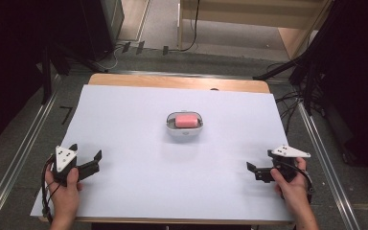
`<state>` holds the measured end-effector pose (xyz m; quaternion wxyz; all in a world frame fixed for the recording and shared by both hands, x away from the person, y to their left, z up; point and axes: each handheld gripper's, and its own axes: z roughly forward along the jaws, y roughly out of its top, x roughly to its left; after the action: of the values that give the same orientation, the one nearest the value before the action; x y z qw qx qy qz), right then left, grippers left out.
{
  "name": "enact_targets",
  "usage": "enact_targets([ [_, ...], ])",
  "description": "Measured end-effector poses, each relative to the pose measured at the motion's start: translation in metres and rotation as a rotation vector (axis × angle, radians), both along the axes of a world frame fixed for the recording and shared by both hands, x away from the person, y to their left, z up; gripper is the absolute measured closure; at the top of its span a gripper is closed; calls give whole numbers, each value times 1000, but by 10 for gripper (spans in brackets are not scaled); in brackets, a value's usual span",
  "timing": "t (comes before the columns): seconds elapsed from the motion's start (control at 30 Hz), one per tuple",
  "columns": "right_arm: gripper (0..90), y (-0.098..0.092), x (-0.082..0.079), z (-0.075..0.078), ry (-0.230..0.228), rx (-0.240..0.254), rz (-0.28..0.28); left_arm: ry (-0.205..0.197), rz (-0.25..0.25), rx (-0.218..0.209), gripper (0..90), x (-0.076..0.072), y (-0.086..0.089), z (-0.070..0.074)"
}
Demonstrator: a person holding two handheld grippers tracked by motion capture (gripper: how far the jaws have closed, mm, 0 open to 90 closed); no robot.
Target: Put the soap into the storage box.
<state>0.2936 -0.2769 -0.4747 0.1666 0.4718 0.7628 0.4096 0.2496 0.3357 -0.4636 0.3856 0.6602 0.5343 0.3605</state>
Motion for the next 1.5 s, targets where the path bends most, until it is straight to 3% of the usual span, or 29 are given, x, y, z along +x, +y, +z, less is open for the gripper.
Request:
enact_targets([
  [0.4, 0, -32, -20, -3, -21, 5, -59, 2, 2, 8, 135, 0, -1, 0],
  [0.73, 0, -49, -33, -9, -67, 45, -121, 8, 1, 8, 135, 1, -1, 0],
  [0.8, 0, -50, -34, -9, -70, 51, -128, 9, 1, 8, 135, 1, -1, 0],
  [0.87, 0, -52, -35, -9, -84, 90, -129, 9, 1, 7, 134, 1, -1, 0],
  [1.33, 0, -52, -37, -12, -130, 94, -166, 11, 0, 5, 135, 1, -1, 0],
  [1.5, 0, -54, -37, -13, -122, 106, -170, 12, 0, 3, 135, 1, -1, 0],
])
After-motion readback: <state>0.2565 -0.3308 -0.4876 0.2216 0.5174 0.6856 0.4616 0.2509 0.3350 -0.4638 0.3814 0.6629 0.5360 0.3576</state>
